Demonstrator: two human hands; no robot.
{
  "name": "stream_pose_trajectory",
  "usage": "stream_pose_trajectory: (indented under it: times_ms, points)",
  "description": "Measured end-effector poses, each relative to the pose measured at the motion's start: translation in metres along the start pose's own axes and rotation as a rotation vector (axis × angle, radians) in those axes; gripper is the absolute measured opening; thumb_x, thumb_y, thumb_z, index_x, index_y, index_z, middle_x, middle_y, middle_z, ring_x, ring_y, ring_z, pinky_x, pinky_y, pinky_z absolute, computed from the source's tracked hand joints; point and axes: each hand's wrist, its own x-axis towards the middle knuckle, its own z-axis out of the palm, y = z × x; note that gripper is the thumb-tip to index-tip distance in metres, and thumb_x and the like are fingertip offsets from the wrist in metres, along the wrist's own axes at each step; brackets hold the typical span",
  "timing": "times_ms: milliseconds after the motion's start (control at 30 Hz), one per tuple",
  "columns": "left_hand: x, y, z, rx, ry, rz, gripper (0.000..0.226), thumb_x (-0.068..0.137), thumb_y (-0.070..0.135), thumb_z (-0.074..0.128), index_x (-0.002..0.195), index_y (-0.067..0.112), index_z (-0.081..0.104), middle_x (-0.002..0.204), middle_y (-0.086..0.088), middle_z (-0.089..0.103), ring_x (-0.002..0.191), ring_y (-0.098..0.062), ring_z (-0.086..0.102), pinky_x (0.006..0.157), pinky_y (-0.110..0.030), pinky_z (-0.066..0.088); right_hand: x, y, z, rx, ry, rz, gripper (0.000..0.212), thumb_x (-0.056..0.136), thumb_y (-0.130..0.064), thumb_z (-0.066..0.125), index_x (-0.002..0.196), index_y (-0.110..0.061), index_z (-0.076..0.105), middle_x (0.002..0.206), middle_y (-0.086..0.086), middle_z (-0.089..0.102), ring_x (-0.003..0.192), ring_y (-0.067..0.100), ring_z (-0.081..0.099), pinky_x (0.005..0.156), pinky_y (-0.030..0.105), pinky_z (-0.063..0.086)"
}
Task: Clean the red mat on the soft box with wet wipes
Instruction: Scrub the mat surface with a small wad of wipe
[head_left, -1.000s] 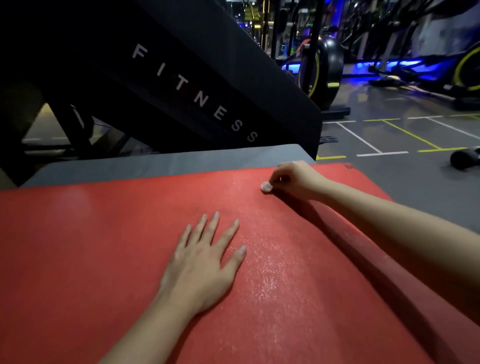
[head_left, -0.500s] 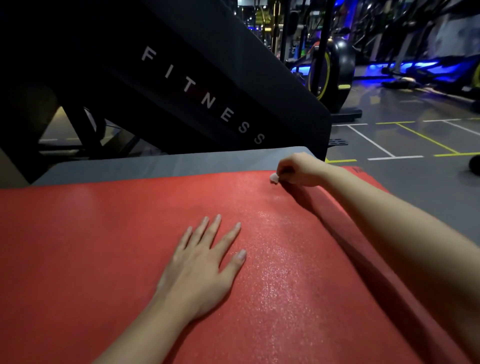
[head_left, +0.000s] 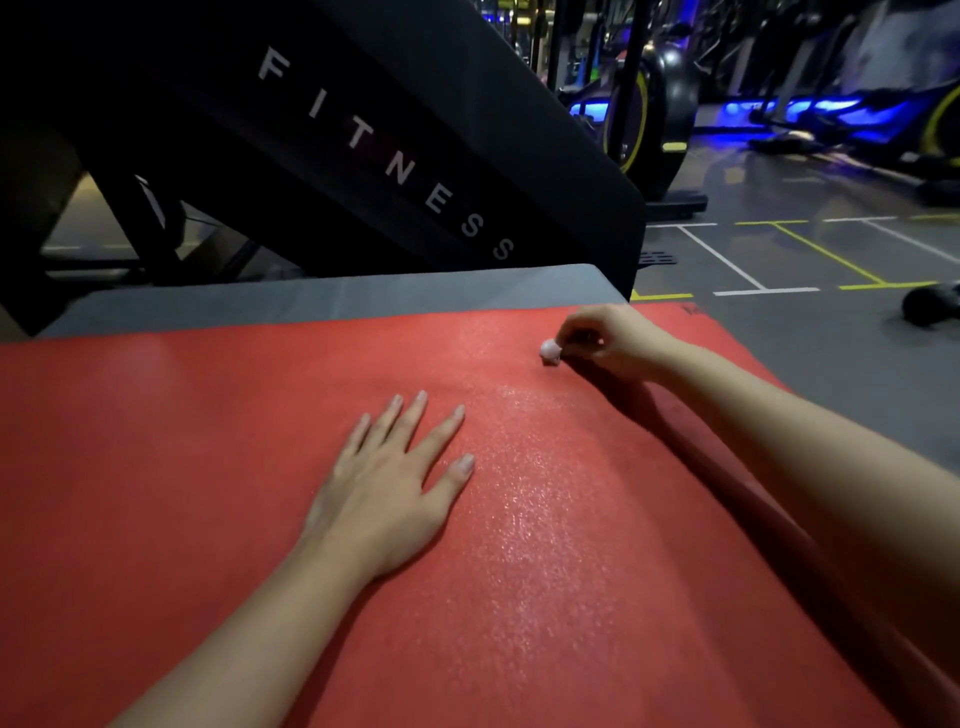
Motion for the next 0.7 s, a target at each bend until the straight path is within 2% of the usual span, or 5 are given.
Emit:
stream_pose_trajectory:
  times_ms: [133,267,400,567,700]
  points:
    - [0.002,0.001,0.001,0.004,-0.005,-0.009,0.078,0.082,0.078,-0.007,0.157,0.055,0.002,0.171,0.01,-0.003,0.157,-0.01,-0.009,0.128,-0.038,-0.004,-0.046,-0.016,-0.003,0.016,-0.022,-0.076,0.008,0.087,-0.028,0.074,0.089,-0.02,0.072,0.085,-0.009,0.065,0.076,0.009,0.057,0.067,0.019,0.04]
    - [0.004,0.0,0.001,0.019,-0.018,-0.013,0.082,0.081,0.078,-0.008,0.158,0.053,0.004,0.171,0.007,0.0,0.157,-0.012,-0.006,0.128,-0.04,-0.001,-0.04,-0.021,0.005,-0.014,0.089,0.053,0.008,0.088,-0.023,0.071,0.091,-0.015,0.071,0.086,-0.003,0.063,0.081,0.018,0.058,0.067,0.023,0.033]
    - [0.002,0.001,-0.002,-0.007,-0.027,-0.01,0.082,0.081,0.078,-0.006,0.158,0.053,0.007,0.171,0.007,0.001,0.157,-0.013,-0.005,0.128,-0.04,-0.001,-0.072,-0.042,0.0,-0.024,-0.006,0.033,0.005,0.088,-0.017,0.07,0.093,-0.016,0.072,0.085,-0.007,0.06,0.08,0.016,0.057,0.066,0.021,0.033]
    - [0.004,-0.001,-0.001,0.008,-0.033,-0.012,0.065,0.097,0.071,0.011,0.159,0.051,0.007,0.171,0.006,0.0,0.157,-0.014,-0.005,0.128,-0.041,-0.001,-0.169,-0.068,-0.023,0.052,-0.133,-0.061,0.008,0.088,-0.016,0.072,0.09,-0.024,0.071,0.084,-0.013,0.062,0.074,0.003,0.057,0.067,0.016,0.041]
    - [0.007,-0.002,-0.002,0.023,-0.049,-0.015,0.063,0.1,0.068,0.014,0.159,0.05,0.007,0.172,0.005,0.001,0.158,-0.015,-0.005,0.128,-0.042,-0.001,-0.21,-0.088,-0.023,0.081,-0.099,-0.04,0.002,0.088,-0.023,0.072,0.087,-0.024,0.07,0.082,-0.009,0.061,0.074,0.008,0.058,0.066,0.02,0.043]
